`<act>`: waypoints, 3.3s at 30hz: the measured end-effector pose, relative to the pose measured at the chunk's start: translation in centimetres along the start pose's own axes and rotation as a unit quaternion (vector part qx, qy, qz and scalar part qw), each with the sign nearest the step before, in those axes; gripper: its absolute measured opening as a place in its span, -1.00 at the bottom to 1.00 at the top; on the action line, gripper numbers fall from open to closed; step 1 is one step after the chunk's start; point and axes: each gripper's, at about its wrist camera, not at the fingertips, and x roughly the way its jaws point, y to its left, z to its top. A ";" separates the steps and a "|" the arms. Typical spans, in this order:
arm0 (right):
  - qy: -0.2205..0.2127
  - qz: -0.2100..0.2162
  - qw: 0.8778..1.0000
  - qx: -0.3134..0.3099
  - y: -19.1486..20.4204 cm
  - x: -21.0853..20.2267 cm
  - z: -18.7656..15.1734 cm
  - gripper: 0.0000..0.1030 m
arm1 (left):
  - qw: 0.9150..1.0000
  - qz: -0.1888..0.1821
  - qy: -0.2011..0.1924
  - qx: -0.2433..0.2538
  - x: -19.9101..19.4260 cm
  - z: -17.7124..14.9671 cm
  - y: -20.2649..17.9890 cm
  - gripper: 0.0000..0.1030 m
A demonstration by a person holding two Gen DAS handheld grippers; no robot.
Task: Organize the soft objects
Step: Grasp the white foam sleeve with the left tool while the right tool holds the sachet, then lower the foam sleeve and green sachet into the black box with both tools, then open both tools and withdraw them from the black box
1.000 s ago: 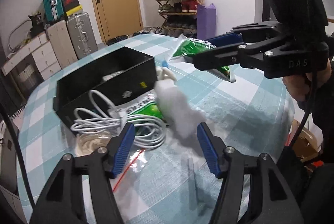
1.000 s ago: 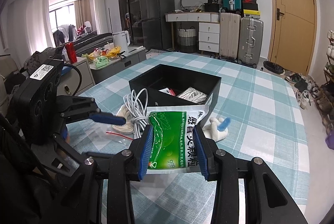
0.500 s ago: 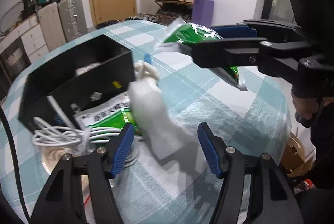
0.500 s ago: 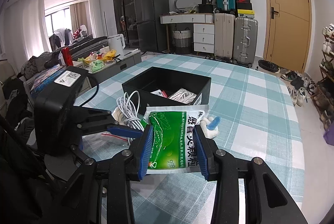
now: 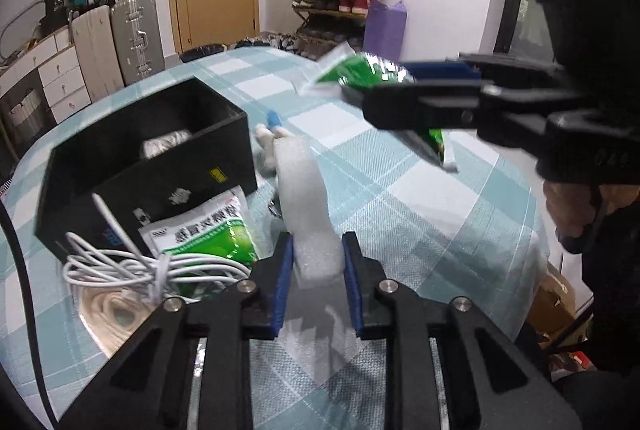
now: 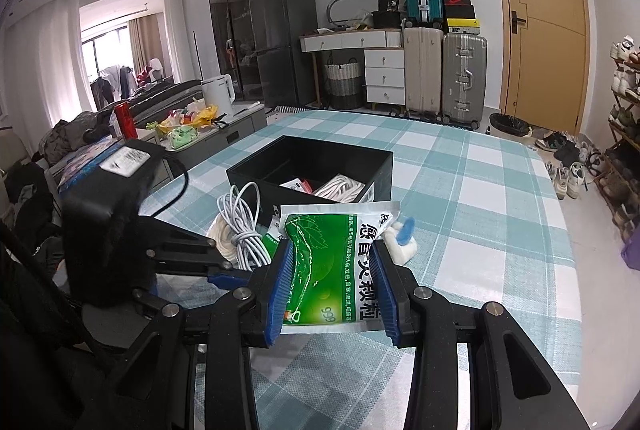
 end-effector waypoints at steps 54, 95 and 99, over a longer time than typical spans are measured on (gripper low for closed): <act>-0.006 -0.013 1.000 0.025 0.6 11.3 7.4 -0.25 | 0.982 0.142 -0.050 -0.115 -1.0 3.6 14.4 -0.56; -0.026 -0.059 0.997 0.033 -1.2 9.1 5.2 0.99 | 0.973 0.173 -0.087 -0.128 -3.7 2.6 13.3 0.92; -0.024 -0.061 0.998 0.026 -0.9 8.1 4.5 0.99 | 0.971 0.169 -0.098 -0.139 -4.7 1.6 13.1 0.93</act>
